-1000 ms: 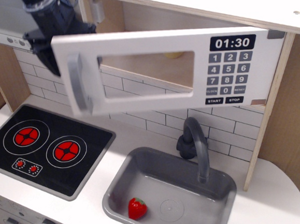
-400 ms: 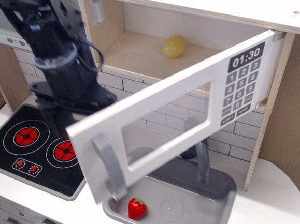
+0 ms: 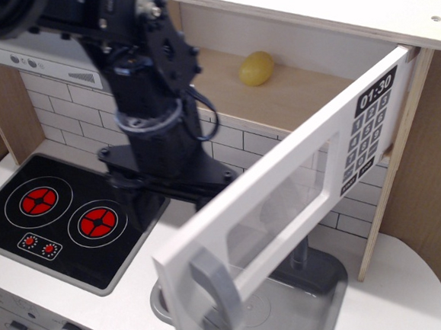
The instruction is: Open microwave
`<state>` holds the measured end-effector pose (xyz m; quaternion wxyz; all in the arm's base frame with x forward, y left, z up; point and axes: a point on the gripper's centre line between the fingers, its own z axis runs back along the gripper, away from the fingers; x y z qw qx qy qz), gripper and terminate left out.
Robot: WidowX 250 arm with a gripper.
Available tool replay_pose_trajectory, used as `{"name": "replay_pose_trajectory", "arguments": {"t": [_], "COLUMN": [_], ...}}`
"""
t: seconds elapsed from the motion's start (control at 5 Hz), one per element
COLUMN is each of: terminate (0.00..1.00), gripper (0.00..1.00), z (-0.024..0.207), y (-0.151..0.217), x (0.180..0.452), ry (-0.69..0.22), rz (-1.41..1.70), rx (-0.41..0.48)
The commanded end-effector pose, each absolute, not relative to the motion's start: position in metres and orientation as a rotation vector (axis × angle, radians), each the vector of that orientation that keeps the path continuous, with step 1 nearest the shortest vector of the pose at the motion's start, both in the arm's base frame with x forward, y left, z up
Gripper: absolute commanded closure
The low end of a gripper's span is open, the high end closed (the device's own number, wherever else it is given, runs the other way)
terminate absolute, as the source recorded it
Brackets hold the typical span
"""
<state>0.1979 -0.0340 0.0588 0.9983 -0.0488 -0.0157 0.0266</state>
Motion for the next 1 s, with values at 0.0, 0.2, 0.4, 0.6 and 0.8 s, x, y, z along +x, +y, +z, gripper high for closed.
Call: {"name": "replay_pose_trajectory", "arguments": {"t": [0.0, 0.2, 0.4, 0.6, 0.8], "terminate": [0.0, 0.0, 0.0, 0.0, 1.0], "gripper": [0.0, 0.0, 0.0, 0.0, 0.0], "z": [0.088, 0.104, 0.115, 0.119, 0.117], "y": [-0.058, -0.05, -0.054, -0.059, -0.063], "x": [0.191, 0.203, 0.217, 0.238, 0.253], "ry": [-0.058, -0.095, -0.113, -0.117, -0.091], "rz": [0.059, 0.107, 0.131, 0.158, 0.173], "rx": [-0.141, -0.157, -0.154, -0.151, -0.133]}}
